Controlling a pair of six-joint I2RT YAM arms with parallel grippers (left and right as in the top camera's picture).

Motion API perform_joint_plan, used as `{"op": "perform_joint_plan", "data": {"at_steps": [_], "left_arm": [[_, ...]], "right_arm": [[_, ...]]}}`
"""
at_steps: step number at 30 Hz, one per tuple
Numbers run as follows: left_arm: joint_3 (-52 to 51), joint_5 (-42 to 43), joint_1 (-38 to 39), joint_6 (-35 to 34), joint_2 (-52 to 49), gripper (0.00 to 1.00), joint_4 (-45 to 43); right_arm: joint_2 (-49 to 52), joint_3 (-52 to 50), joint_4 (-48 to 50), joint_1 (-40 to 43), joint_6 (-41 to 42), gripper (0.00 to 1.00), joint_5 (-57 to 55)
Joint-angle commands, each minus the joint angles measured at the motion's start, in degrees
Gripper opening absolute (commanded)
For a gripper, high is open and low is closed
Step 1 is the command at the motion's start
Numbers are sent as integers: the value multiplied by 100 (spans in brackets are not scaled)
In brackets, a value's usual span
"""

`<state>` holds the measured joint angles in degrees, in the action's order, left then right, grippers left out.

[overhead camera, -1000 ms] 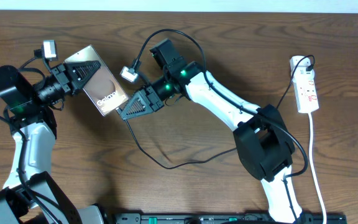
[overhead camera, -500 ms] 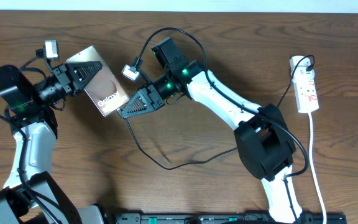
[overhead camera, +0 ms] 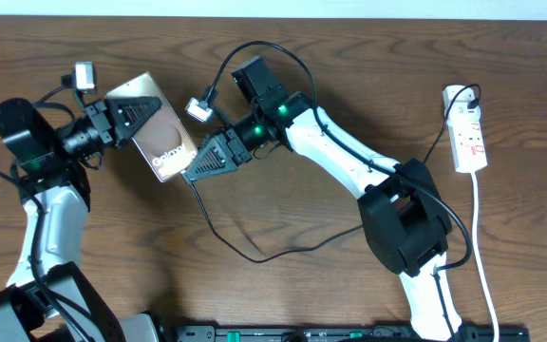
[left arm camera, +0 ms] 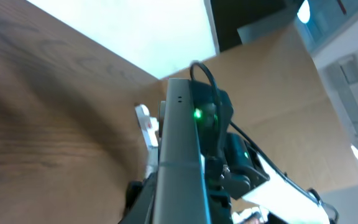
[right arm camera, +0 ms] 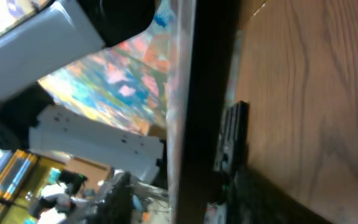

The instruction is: Plug charger to phone and switch on socket

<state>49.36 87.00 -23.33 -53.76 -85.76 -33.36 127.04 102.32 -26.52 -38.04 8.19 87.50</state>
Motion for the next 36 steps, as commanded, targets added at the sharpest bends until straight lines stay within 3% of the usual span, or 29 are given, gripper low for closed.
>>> {"op": "perform_joint_plan", "data": {"at_steps": [1,4,14,27,36], "left_arm": [[28,304,39,17,0,7,-35],[28,304,39,17,0,7,-37],[28,306,39,79,0,7,-35],[-850,286,-28,994,-13,7,-11],[-1572,-654,-234,1069,-13,8,63]], "right_arm": [[-35,109,2,50,-28,83,50],[-35,109,0,50,-28,99,50],[-35,109,2,129,-31,99,50],[-35,107,-7,721,-26,99,52],[-35,107,-9,859,-26,99,50]]}}
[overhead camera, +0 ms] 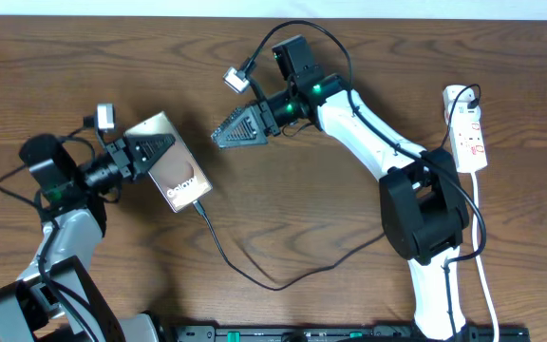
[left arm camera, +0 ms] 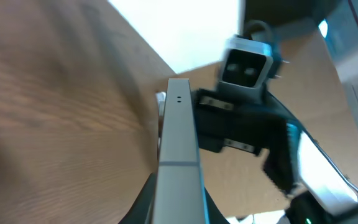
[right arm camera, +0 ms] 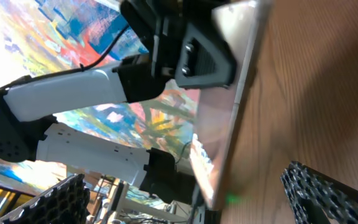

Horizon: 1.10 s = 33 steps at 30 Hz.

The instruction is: Plug charger to phone and switch on socket

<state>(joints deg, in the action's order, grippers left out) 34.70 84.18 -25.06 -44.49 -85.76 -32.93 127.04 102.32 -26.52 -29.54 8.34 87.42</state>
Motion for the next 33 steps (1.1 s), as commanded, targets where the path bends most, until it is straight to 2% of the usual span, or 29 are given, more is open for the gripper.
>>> {"op": "perform_joint_plan", "data": {"at_steps": [1,4,8,11,19,27,33], "left_arm": [[-164,-603,-66,153,-13,7,157],[-197,-1360,-63,527,-13,8,984],[-197,-2785,-63,933,-13,8,2280],[-197,-3180,-63,1047,-13,7,2634],[-197,-4872,-63,1043,-13,7,3552],[-197,-5493,-63,1038,-13,7,3980],[-197,-5534,-63,1038,-13,8,4094]], "right_arm": [[-35,107,-9,9,-42,99,59],[-35,107,-9,9,-42,99,61],[-35,107,-15,9,-42,99,59],[-35,107,-20,9,-44,99,59],[-35,105,-26,9,-46,99,-42],[-35,101,-31,-17,-46,99,-101],[-35,101,-55,-50,-46,99,-162]]}}
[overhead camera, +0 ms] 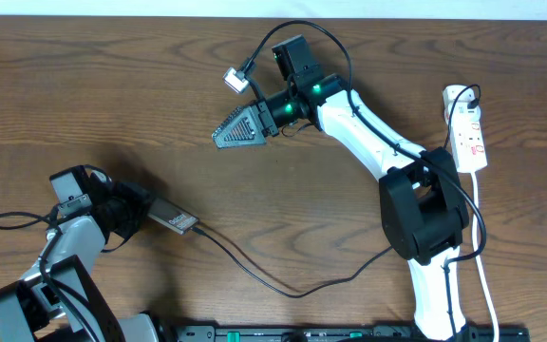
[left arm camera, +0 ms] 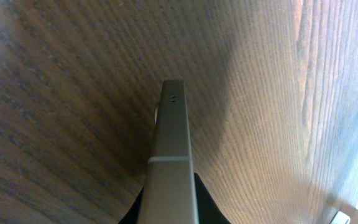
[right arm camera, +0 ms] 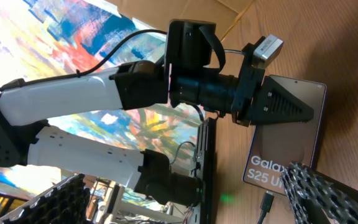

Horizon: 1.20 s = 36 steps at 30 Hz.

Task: Plug charger to phone and switch on socket
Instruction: 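Lower the phone flat onto the table with the left gripper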

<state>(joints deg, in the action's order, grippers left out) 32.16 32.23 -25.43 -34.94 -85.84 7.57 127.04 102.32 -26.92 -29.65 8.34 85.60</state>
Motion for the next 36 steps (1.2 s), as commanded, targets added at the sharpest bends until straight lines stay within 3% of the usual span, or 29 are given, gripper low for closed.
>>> {"op": "perform_joint_plan", "data": {"at_steps": [1,18,24,35,36], "left_arm": [[57,-339,-26,83,-4,7,61],[57,-730,-26,81,-7,8,566],[57,-721,-26,83,-7,14,566],[57,-721,-26,83,-7,17,597],[57,-721,-26,83,-7,21,614]], "right_arm": [[-35,101,-13,-46,-46,99,22],[-35,101,-31,-46,-46,99,20],[-35,101,-31,-46,-46,99,20],[-35,101,-31,-46,-46,99,22],[-35,101,-31,-46,-46,99,22]]}}
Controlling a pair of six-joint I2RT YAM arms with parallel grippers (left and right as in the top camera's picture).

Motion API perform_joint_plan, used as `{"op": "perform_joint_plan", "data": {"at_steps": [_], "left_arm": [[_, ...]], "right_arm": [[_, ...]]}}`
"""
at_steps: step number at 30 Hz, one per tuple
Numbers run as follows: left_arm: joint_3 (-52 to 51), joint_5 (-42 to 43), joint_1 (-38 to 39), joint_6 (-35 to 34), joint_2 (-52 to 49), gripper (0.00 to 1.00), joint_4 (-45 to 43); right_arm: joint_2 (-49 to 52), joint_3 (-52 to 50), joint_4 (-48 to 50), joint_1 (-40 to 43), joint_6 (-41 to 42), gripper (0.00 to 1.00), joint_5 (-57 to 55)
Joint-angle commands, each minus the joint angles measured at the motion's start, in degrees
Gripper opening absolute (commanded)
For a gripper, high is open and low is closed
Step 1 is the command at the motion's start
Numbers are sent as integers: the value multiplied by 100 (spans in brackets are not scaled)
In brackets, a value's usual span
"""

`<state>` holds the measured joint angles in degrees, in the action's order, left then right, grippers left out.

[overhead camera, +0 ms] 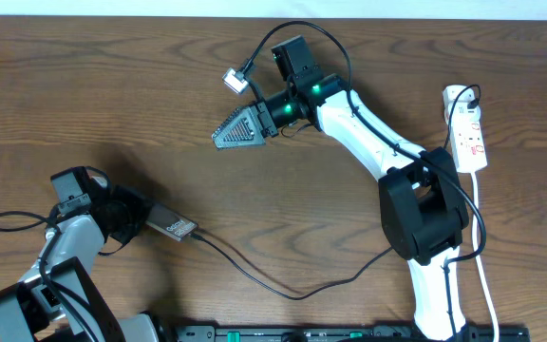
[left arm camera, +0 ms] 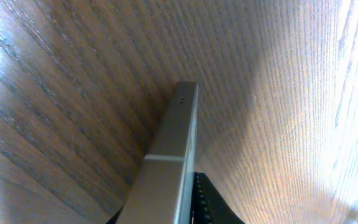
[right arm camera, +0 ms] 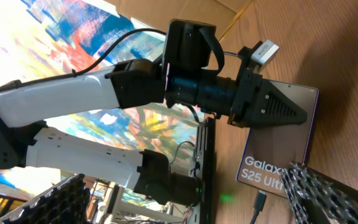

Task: Plug charger to phone and switch on socket
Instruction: 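Lower the phone flat onto the table with the left gripper, then open the left gripper, lift away, and move the right arm toward the power strip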

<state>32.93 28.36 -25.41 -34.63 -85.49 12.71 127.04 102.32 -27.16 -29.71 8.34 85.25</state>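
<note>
The gold phone is low over the table at the lower left, with my left gripper shut on it. In the left wrist view I see its thin edge between the fingers. The black charger cable ends in a plug at the phone's lower end. The right wrist view shows the phone's back, marked Galaxy S25 Ultra. My right gripper hangs open above the table's middle, holding nothing. The white socket strip lies at the far right.
The cable runs in a loop across the near half of the table towards the right arm's base. A white lead goes from the socket strip down the right edge. A black rail lines the front edge.
The phone has tilted and shifted slightly in my left gripper, staying low at the lower left. The right gripper has not moved and is still open.
Both grippers were together at the phone near the table's middle, the right one at its lower end. Then the right gripper stood open and apart, with the cable hanging from the phone. The left gripper then held the phone low at the lower left, where it remains.
</note>
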Motion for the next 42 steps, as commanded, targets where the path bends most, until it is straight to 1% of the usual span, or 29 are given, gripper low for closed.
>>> {"op": "perform_joint_plan", "data": {"at_steps": [1,9,11,14,34,36,38,42], "left_arm": [[-20,-334,-28,52,-42,21,120],[-20,-334,-28,52,-42,23,144],[-20,-334,-28,52,-42,30,162],[-20,-334,-28,52,-42,33,184],[-20,-334,-28,52,-42,34,354],[-20,-334,-28,52,-42,43,361],[-20,-334,-28,55,-42,45,380],[-20,-337,-28,52,-42,44,396]], "right_arm": [[-35,101,-7,-39,-46,99,55],[-35,101,-7,-39,-46,99,57],[-35,101,-7,-39,-46,99,57],[-35,101,-7,-39,-46,99,57],[-35,101,-20,-39,-46,99,59],[-35,101,-50,-39,-46,99,57],[-35,101,-52,-39,-46,99,57],[-35,101,-52,-39,-46,99,57]]}}
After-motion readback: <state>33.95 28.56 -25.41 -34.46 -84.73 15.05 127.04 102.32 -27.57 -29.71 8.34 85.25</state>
